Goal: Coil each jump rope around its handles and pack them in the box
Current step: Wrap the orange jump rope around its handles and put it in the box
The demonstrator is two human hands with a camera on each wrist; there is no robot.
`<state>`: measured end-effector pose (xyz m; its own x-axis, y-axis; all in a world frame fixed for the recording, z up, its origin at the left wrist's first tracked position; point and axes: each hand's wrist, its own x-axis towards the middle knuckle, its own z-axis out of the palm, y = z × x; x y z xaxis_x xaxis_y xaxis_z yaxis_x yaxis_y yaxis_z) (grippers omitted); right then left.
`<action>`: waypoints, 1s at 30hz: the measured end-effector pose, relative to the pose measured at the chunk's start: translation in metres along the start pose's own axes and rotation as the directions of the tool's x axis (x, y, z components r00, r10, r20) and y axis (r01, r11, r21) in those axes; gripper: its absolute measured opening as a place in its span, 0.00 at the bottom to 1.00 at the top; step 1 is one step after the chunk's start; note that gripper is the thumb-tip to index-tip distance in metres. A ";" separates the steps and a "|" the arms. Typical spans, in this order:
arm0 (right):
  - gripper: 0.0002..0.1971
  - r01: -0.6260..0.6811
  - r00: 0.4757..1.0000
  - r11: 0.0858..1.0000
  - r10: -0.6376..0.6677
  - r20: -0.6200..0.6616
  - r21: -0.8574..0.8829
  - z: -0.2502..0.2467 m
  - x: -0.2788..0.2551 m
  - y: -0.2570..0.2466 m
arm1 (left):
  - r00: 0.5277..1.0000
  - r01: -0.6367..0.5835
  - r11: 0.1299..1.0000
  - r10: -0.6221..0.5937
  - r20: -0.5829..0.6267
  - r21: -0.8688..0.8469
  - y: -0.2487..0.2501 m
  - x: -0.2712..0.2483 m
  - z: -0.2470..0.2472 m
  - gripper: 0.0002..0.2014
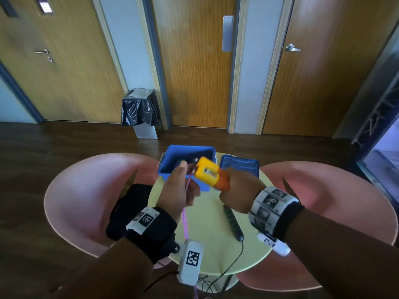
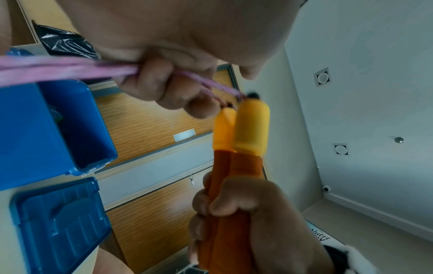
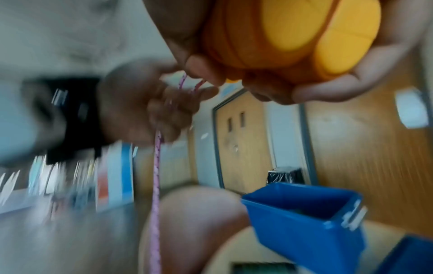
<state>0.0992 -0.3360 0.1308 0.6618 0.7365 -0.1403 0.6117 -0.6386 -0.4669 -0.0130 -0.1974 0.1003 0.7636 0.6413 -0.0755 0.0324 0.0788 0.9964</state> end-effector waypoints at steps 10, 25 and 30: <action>0.28 -0.268 0.963 -0.007 0.018 0.268 0.963 0.015 -0.027 0.000 | 0.973 -0.076 0.985 0.041 0.225 0.152 0.001 0.000 0.029 0.19; 0.18 -0.283 0.959 0.268 0.042 0.282 0.921 -0.010 -0.009 0.027 | 0.928 -0.308 0.757 0.104 0.359 0.576 0.004 0.013 0.014 0.19; 0.05 -0.108 0.994 0.988 0.109 -0.003 0.110 -0.009 0.042 0.072 | 0.857 -0.512 0.451 0.214 0.468 0.731 0.008 0.013 0.006 0.22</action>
<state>0.1750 -0.3531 0.0993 0.7257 0.6619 -0.1877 0.4854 -0.6859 -0.5422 0.0015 -0.1928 0.1078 0.9635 0.2095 0.1668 0.0956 -0.8509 0.5166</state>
